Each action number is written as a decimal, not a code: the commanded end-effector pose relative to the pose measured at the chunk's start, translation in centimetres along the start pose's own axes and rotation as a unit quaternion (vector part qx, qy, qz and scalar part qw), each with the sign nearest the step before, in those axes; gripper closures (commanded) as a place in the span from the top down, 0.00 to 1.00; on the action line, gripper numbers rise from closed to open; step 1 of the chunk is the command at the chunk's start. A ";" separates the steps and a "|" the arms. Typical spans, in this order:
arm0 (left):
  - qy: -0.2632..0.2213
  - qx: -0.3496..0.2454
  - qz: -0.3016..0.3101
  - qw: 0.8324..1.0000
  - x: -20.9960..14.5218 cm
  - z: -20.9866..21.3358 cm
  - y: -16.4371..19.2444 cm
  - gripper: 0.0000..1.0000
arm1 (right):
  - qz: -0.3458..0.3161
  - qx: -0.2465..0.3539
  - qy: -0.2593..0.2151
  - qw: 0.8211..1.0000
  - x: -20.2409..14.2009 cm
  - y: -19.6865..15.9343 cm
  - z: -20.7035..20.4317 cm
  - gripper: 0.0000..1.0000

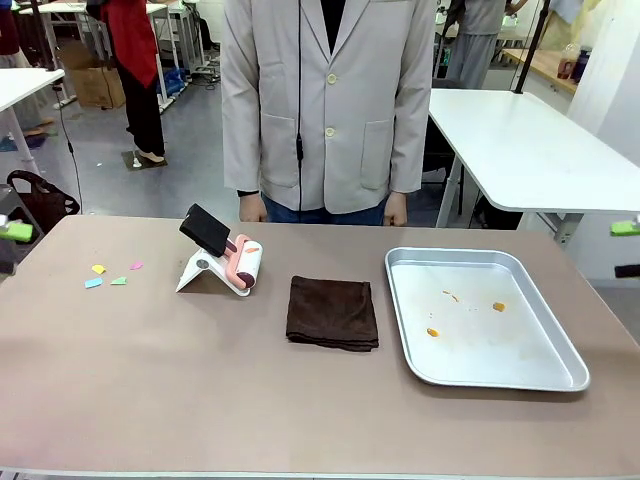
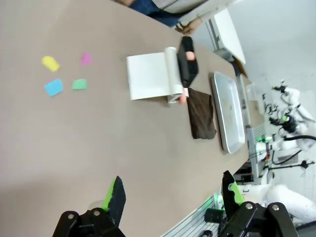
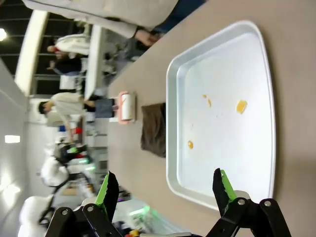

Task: Clean the surface of the table.
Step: Hold the Lint Roller with your left hand and the towel with your right hand, then if a person points to the right, clean the right side of the table with your right hand, and if they point to the left, clean the left side with your left hand.

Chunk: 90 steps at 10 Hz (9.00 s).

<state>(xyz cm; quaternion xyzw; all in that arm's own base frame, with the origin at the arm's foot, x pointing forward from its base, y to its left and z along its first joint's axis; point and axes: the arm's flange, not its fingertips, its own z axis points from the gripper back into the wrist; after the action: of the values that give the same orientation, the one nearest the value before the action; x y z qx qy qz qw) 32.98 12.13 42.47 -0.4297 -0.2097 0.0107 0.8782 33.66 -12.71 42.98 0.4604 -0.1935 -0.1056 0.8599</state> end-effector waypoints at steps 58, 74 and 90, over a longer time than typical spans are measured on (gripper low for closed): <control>0.190 0.058 -0.039 0.979 15.5 -25.1 -8.4 0.00 | 0.117 -0.380 0.197 0.896 -7.7 14.3 -45.6 0.00; 0.142 -0.249 -0.053 0.957 5.3 3.8 8.3 0.18 | -0.004 0.262 0.159 0.952 0.7 1.2 -8.7 0.00; 0.068 -0.242 0.008 0.968 -0.3 9.3 16.9 0.18 | -0.105 0.217 0.077 0.967 0.4 -11.5 -3.4 0.00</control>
<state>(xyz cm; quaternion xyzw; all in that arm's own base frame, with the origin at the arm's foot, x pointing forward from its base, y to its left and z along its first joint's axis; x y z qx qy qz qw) 32.22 29.72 34.35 -0.6326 -0.1371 -0.0545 0.7603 35.30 -16.79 31.29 0.6621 -0.0941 -0.1190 0.7339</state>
